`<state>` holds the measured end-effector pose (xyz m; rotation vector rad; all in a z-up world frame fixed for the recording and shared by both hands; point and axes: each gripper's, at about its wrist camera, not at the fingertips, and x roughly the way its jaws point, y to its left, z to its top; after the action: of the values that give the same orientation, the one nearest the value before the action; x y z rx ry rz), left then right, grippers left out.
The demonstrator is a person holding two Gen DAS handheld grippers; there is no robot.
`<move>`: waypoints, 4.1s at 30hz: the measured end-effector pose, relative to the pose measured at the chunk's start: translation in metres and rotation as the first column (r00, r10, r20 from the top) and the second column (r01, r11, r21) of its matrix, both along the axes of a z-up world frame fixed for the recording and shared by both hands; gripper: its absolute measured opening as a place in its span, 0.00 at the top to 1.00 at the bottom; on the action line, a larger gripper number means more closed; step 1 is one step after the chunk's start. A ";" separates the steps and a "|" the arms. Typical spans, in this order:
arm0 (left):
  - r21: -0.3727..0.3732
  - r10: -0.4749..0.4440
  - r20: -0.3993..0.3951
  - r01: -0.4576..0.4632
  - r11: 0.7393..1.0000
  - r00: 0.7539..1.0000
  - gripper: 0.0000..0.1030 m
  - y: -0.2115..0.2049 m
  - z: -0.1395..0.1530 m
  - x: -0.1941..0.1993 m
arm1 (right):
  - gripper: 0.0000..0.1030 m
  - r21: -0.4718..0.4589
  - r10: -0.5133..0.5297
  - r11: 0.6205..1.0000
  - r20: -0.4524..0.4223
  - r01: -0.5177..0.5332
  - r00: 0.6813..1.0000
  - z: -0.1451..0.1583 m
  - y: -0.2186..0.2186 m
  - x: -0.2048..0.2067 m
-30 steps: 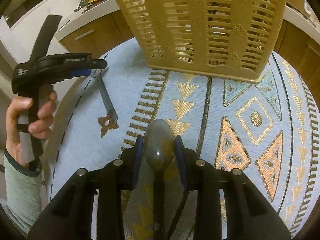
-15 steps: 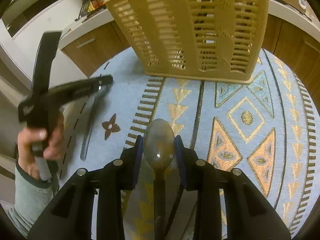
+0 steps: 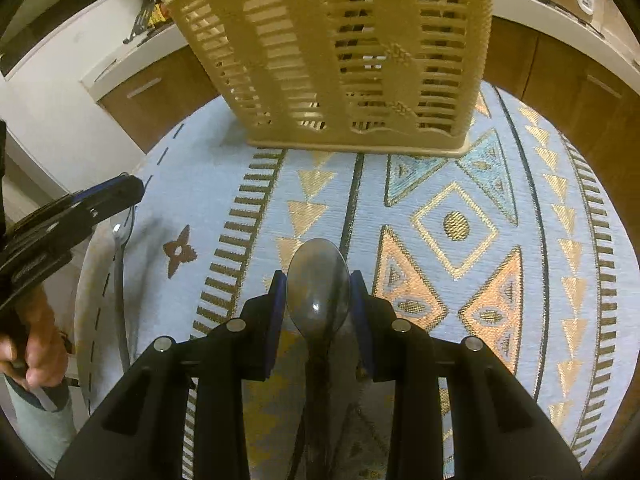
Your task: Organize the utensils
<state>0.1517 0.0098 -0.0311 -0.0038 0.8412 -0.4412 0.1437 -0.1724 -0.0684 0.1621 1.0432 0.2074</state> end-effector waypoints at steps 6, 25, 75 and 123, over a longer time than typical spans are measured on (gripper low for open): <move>-0.059 -0.046 0.131 0.054 0.997 0.990 0.75 -0.006 0.027 -0.033 | 0.72 0.038 0.051 0.997 0.201 -0.060 0.978 0.036 -0.008 -0.042; -0.173 -0.060 0.356 0.129 0.977 0.933 0.96 -0.032 0.123 -0.038 | 0.72 0.172 -0.047 0.983 0.602 -0.072 0.797 0.157 -0.032 -0.061; -0.109 -0.036 0.395 0.085 0.990 0.918 0.60 -0.057 0.153 -0.003 | 0.50 0.163 -0.147 0.985 0.591 0.060 0.793 0.171 -0.044 -0.012; -0.117 0.281 0.534 -0.260 0.959 0.797 0.08 -0.037 0.042 -0.076 | 0.15 0.013 -0.216 0.959 0.683 0.284 0.697 0.076 -0.030 -0.095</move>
<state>0.0758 -0.0268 0.0113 -0.0314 0.2537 -0.1659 0.0492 -0.2021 0.0077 0.1252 0.2776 -0.0423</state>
